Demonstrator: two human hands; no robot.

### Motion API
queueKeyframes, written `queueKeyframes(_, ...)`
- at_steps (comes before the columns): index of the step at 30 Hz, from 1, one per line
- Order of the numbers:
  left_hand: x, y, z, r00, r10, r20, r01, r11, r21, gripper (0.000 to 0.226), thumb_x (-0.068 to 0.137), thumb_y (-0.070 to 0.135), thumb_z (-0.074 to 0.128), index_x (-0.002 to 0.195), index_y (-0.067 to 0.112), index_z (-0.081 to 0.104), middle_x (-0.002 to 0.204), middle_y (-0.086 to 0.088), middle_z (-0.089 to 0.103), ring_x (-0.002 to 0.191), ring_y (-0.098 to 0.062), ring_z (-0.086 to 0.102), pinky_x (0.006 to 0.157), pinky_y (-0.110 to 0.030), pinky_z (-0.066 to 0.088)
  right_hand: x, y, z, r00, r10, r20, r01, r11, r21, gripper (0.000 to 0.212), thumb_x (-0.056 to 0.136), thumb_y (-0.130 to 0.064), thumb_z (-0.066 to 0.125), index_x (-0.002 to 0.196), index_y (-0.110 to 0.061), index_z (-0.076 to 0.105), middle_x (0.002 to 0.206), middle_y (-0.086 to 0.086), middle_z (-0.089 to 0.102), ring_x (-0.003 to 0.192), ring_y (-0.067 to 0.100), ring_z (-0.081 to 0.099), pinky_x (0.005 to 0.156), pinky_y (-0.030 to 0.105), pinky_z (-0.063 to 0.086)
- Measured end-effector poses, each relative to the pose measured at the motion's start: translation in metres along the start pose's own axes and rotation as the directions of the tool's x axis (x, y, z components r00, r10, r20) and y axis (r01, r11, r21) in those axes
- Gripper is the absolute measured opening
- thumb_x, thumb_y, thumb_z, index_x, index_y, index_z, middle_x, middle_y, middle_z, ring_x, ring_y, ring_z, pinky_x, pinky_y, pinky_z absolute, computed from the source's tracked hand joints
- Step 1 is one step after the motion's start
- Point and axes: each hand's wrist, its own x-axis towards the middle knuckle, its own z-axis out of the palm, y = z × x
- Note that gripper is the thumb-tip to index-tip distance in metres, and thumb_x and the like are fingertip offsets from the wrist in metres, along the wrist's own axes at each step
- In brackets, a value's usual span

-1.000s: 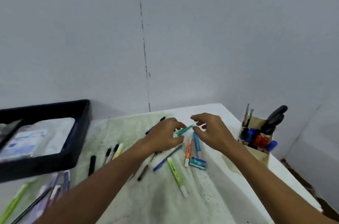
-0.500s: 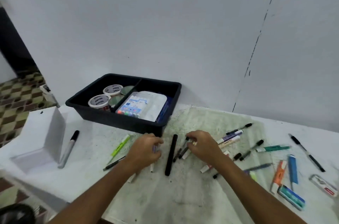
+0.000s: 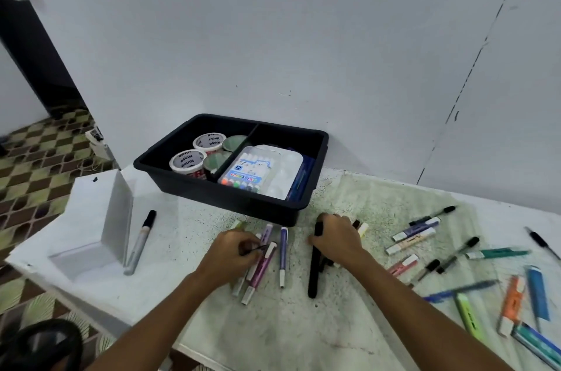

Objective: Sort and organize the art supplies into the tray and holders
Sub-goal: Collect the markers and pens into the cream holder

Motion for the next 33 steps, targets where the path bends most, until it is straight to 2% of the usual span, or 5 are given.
queueKeyframes(11,-0.001,-0.038,-0.032,0.946,-0.188,-0.264,0.219,0.971,0.096,0.015,0.075,0.013,0.074,0.09,0.014,0.074,0.078,0.003,0.066,0.072,-0.015,0.057,0.065,-0.028,0.043,-0.005,-0.014,-0.008,0.999,-0.03,-0.032,0.043,0.827,0.56,0.032,0.09,-0.002,0.053,0.12,-0.013,0.057,0.084,0.006,0.064,0.069,0.017,0.061,0.052,0.015,0.041)
queueKeyframes(15,-0.017,-0.056,-0.043,0.896,-0.069,-0.439,0.245,0.901,0.358,0.026,0.07,0.018,0.062,0.092,0.01,0.074,0.089,-0.008,0.069,0.087,-0.032,0.058,0.073,-0.041,0.046,-0.003,-0.015,-0.001,0.999,-0.01,-0.036,0.029,0.795,0.606,0.032,0.089,-0.003,0.055,0.118,-0.016,0.058,0.084,0.016,0.069,0.07,0.024,0.067,0.054,0.023,0.049)
queueKeyframes(21,-0.033,-0.093,-0.063,0.859,-0.375,-0.348,0.509,0.698,0.504,0.05,0.083,0.028,0.059,0.129,0.013,0.05,0.145,-0.017,0.039,0.123,-0.044,0.042,0.097,-0.057,0.039,-0.001,-0.018,0.002,0.998,-0.019,-0.067,0.06,0.736,0.675,0.025,0.087,0.001,0.056,0.104,-0.017,0.061,0.08,0.019,0.069,0.069,0.032,0.069,0.065,0.04,0.055)
queueKeyframes(26,-0.035,-0.085,-0.054,0.87,-0.311,-0.383,0.449,0.822,0.35,0.052,0.085,0.008,0.055,0.136,0.007,0.043,0.139,-0.018,0.043,0.106,-0.041,0.054,0.083,-0.05,0.053,-0.001,-0.016,0.002,0.996,-0.014,-0.089,0.074,0.693,0.717,0.031,0.088,0.006,0.054,0.113,-0.012,0.06,0.078,0.015,0.07,0.062,0.024,0.07,0.054,0.024,0.052)
queueKeyframes(33,-0.032,-0.069,-0.056,0.8,-0.352,-0.486,0.42,0.907,0.033,0.036,0.094,0.01,0.055,0.129,0.003,0.054,0.105,-0.022,0.069,0.092,-0.036,0.064,0.077,-0.036,0.051,-0.007,-0.009,-0.001,0.997,0.0,-0.079,0.059,0.674,0.737,0.035,0.088,0.005,0.055,0.119,-0.01,0.058,0.08,0.013,0.068,0.062,0.024,0.07,0.062,0.033,0.055)
